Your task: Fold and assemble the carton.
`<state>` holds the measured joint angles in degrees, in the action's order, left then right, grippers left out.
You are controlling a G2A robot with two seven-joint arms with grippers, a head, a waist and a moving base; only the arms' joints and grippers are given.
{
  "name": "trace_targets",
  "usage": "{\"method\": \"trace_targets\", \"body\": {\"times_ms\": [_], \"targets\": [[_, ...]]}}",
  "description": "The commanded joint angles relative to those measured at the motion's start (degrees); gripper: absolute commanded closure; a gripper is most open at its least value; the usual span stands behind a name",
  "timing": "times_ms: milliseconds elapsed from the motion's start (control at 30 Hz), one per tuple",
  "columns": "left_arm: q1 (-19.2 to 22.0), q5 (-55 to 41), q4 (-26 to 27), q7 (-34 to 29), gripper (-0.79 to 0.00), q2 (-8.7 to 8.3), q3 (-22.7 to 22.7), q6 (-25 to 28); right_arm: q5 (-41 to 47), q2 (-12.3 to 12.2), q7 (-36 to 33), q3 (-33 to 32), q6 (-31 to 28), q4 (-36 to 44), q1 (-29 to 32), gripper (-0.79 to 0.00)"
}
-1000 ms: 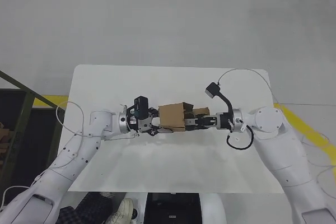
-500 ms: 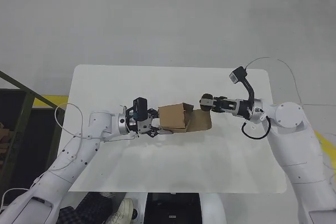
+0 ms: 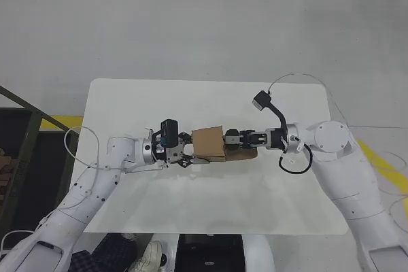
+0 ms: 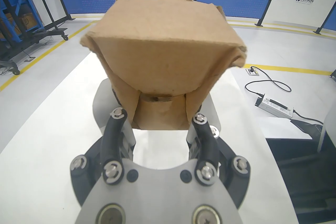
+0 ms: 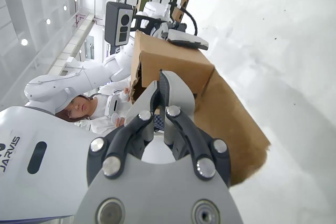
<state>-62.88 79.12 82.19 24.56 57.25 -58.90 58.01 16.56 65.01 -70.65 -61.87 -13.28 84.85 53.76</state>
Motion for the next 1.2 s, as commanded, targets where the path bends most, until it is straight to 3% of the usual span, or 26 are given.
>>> {"method": "trace_targets", "body": {"times_ms": [0,200,367,533,733,967,1167], "targets": [[0.03,-0.05,0.03,-0.05,-0.366,0.03,0.13,-0.01,0.38,0.11,-0.22,0.67,-0.26,0.43,-0.33,0.000],[0.15,0.06,-0.15,0.02,-0.366,0.08,0.12,-0.10,-1.96,-0.83,2.47,-3.22,0.36,0.36,0.32,0.000],[0.05,0.25,-0.34,0.36,-0.366,0.05,-0.19,-0.11,-2.10,-2.42,4.68,-10.62,0.66,0.64,3.94,0.000],[-0.10,0.28,-0.24,0.87,-0.366,0.02,-0.53,-0.02,-3.67,-3.51,5.74,-14.64,4.39,-1.02,6.99,0.000],[-0.24,0.33,-0.10,1.61,-0.363,0.01,-0.90,-0.25,-3.75,-3.15,1.47,-9.77,7.94,-4.42,6.36,0.000],[-0.13,0.57,-0.21,1.79,-0.348,0.11,-0.87,-0.58,6.75,-1.82,-4.73,-4.90,3.52,-8.02,4.02,0.000],[0.01,1.05,-0.72,1.20,-0.329,0.30,-0.16,-0.64,8.05,-1.35,-6.09,-2.81,3.15,-9.06,1.76,0.000]]}}
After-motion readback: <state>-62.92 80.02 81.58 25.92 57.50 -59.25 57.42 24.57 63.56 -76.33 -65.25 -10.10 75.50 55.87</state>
